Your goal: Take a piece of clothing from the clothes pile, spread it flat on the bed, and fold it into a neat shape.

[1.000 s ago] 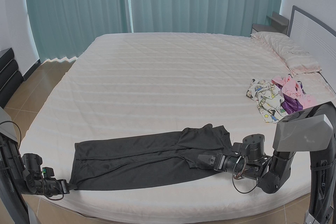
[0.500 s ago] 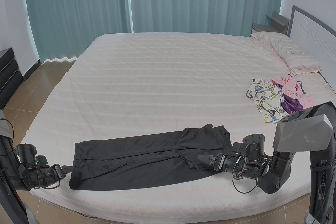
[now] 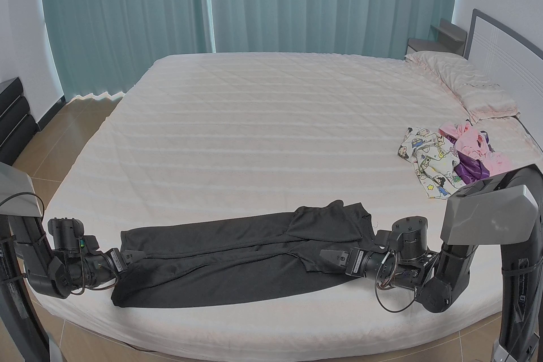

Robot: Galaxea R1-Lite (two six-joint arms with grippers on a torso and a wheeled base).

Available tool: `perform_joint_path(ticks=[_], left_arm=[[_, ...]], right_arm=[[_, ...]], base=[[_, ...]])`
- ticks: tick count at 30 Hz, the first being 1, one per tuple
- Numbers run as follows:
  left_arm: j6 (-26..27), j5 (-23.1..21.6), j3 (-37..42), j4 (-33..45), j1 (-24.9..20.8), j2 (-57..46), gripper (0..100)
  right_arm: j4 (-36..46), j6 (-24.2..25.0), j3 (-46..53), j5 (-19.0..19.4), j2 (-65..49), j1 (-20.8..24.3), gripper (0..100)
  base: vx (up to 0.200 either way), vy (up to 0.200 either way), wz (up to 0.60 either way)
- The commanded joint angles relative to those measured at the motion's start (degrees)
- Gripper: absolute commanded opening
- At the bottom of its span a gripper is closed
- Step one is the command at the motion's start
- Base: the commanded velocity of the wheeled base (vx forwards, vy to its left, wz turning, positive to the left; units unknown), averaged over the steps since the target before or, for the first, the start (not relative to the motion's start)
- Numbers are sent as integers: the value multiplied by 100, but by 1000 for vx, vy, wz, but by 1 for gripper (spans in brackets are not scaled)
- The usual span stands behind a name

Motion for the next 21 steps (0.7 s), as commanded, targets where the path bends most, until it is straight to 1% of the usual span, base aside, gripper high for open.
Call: perform_joint_path(ticks=[1, 7, 15, 16, 19, 21], left_arm=[[52, 10, -55, -2, -33, 256, 100], [280, 19, -81, -2, -42, 397, 100], [289, 45, -178, -2, -51, 520, 100], [307, 89, -231, -11, -104, 660, 0], [298, 379, -266, -73, -104, 722, 0], [289, 467, -222, -134, -95, 731, 0]], right_arm=[[-1, 0, -15, 3, 7, 2, 100], [-1, 0, -6, 3, 7, -6, 100], [-1, 0, -24, 3, 7, -15, 100], [-1, 0, -15, 3, 7, -15, 100], [-1, 0, -15, 3, 7, -15, 100], [-1, 0, -15, 3, 7, -15, 100]], base=[[0, 0, 0], [0, 0, 0], [0, 0, 0], [0, 0, 0], [0, 0, 0], [0, 0, 0]])
